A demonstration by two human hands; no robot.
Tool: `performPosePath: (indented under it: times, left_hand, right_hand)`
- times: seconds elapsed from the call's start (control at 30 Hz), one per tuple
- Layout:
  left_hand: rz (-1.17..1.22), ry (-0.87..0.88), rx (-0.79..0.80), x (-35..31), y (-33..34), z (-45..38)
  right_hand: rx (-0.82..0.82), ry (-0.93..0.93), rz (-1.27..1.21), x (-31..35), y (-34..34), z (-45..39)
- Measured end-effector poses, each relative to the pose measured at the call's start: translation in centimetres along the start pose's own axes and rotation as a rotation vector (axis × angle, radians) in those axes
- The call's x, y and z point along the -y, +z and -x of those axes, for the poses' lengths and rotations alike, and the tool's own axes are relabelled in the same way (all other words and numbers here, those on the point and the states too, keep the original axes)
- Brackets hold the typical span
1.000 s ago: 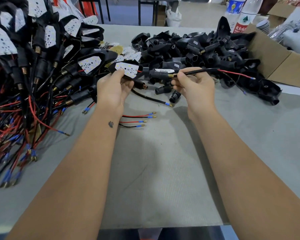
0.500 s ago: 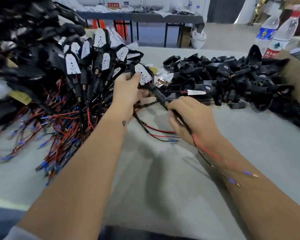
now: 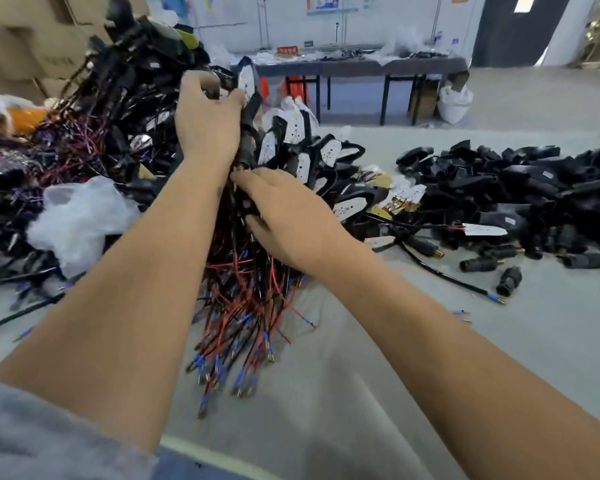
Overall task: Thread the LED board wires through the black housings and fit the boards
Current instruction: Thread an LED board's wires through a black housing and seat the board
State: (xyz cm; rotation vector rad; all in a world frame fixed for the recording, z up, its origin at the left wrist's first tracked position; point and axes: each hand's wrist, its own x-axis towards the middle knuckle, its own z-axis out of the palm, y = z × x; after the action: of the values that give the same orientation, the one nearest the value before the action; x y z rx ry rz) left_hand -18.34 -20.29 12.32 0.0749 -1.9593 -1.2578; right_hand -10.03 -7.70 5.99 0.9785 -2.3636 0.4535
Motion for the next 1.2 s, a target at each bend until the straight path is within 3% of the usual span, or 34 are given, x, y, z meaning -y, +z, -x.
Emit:
performPosePath:
  times: [0.07, 0.2, 0.27, 0.33, 0.43, 0.53, 0.63, 0.77, 0.87, 0.93, 1.0, 1.13, 1.2]
  left_hand:
    - [-0.027, -0.021, 0.045, 0.9, 0.6, -0.7]
    - [-0.425, 0.079, 0.442, 4.0, 2.4, 0.2]
    - [-0.510, 0.133, 0.546, 4.8, 2.8, 1.1]
    - [-0.548, 0.142, 0.509, 4.7, 2.9, 1.6]
    - [-0.587, 0.117, 0.289, 2.8, 3.4, 3.0]
    - [-0.417, 0.199, 0.140, 0.4, 4.7, 6.0]
    - [-0.234, 0.235, 0.280, -1.7, 7.5, 10.6]
    - [0.057, 0.055, 0.561, -3.0, 12.0, 17.9]
    - [0.012, 0.045, 0.714, -2.5, 15.3, 21.7]
    - [-0.175, 0.068, 0.777, -1.9, 16.9, 22.8]
    - [-0.311, 0.105, 0.765, -1.2, 17.5, 23.4]
    - [-0.341, 0.177, 0.599, -0.8, 17.0, 23.5]
    - [-0.306, 0.231, 0.523, -1.0, 16.5, 23.4]
  right_hand:
    - [0.106, 0.085, 0.013, -0.4, 1.1, -0.7]
    - [0.141, 0.095, 0.062, -1.9, 1.7, 1.1]
    - [0.138, 0.104, 0.030, -2.7, 1.3, 2.5]
    - [0.114, 0.130, -0.007, -3.5, 0.8, 4.0]
    - [0.075, 0.184, -0.056, -4.8, -0.3, 6.4]
    - [0.103, 0.262, -0.025, -6.6, -1.5, 9.3]
    - [0.183, 0.408, 0.052, -8.7, -2.7, 12.5]
    - [0.250, 0.556, 0.148, -11.0, -4.1, 17.1]
    - [0.233, 0.574, 0.180, -12.1, -5.0, 19.1]
    - [0.184, 0.577, 0.159, -12.4, -5.3, 19.7]
    - [0.136, 0.588, 0.120, -12.5, -5.3, 19.9]
    - [0.172, 0.617, 0.142, -13.1, -4.9, 19.8]
    - [0.065, 0.684, 0.045, -13.3, -5.0, 19.7]
